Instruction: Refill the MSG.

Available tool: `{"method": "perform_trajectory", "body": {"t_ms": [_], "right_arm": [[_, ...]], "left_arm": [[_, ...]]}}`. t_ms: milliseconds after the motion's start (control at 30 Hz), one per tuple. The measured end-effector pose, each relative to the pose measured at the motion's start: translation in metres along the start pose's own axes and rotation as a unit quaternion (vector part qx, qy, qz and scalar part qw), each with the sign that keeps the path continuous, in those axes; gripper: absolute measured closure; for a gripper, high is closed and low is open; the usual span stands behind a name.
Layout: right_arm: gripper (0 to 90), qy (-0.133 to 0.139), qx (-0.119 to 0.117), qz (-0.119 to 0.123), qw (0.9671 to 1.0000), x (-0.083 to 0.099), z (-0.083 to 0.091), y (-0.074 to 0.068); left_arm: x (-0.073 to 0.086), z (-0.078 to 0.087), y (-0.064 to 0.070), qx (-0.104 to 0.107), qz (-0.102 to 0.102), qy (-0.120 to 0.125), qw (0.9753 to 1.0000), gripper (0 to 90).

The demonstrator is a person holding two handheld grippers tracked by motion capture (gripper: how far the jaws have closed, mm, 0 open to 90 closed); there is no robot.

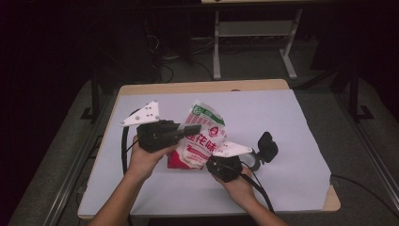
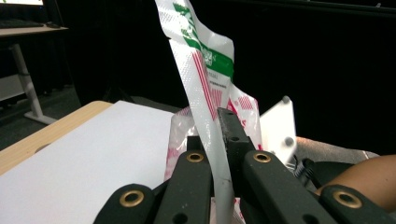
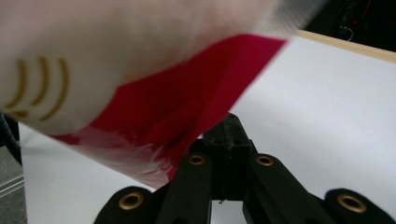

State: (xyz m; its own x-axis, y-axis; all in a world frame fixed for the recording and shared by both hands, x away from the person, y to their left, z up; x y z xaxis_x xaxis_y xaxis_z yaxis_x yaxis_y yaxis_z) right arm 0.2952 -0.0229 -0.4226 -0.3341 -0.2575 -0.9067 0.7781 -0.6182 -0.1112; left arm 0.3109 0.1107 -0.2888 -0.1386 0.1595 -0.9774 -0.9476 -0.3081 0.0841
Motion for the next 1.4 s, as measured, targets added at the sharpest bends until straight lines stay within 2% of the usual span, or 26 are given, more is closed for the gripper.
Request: {"method": "perform_trajectory", "body": {"t_ms": [67,133,200,467,767,900,1133,1200,1400], "right_arm": [[90.0,0.002,-0.002,0.004,1.0,0.001,0.0,-0.002],[90.0,0.005,-0.002,0.006,1.0,0.002,0.0,-0.004],[90.0,0.007,-0.002,0.007,0.9999,0.003,0.0,-0.005],[90.0,0.011,0.003,0.017,0.9998,0.003,0.004,-0.007],[90.0,0.004,0.015,0.021,0.9996,0.008,0.008,-0.008],[90.0,0.005,0.017,0.039,0.9991,0.007,0.009,-0.009],[90.0,0.002,0.021,0.05,0.9985,0.008,0.011,-0.011],[90.0,0.004,0.024,0.059,0.998,0.008,0.011,-0.012],[90.0,0.003,0.02,0.061,0.9979,0.01,0.011,-0.014]], "left_arm": [[0.0,-0.005,-0.002,0.004,0.013,0.009,0.9999,90.0],[-0.001,-0.01,-0.003,0.009,0.016,0.011,0.9998,90.0],[-0.001,-0.013,-0.004,0.01,0.011,0.007,0.9999,90.0],[-0.005,-0.028,-0.003,0.019,0.016,0.001,0.9997,90.0],[-0.005,-0.041,-0.003,0.012,0.015,-0.018,0.9996,90.0],[-0.007,-0.048,-0.003,0.011,0.008,-0.036,0.9993,90.0],[-0.009,-0.058,-0.004,0.005,0.005,-0.064,0.998,90.0],[-0.009,-0.061,-0.005,0.006,0.011,-0.071,0.9974,90.0],[-0.009,-0.068,-0.006,-0.004,0.016,-0.095,0.9954,90.0]]}}
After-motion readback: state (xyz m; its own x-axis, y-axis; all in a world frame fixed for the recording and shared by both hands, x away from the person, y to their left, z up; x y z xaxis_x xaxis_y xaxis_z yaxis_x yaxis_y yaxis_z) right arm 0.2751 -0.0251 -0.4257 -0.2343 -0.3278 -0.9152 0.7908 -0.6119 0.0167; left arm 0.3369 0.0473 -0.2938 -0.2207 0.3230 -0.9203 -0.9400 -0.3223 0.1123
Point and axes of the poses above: each handheld gripper's, and its own axes: z roughly backward along the jaws, x roughly out of its underside, y roughly to its right, the point moved 5 cm from there along -z, roughly forward along the jaws
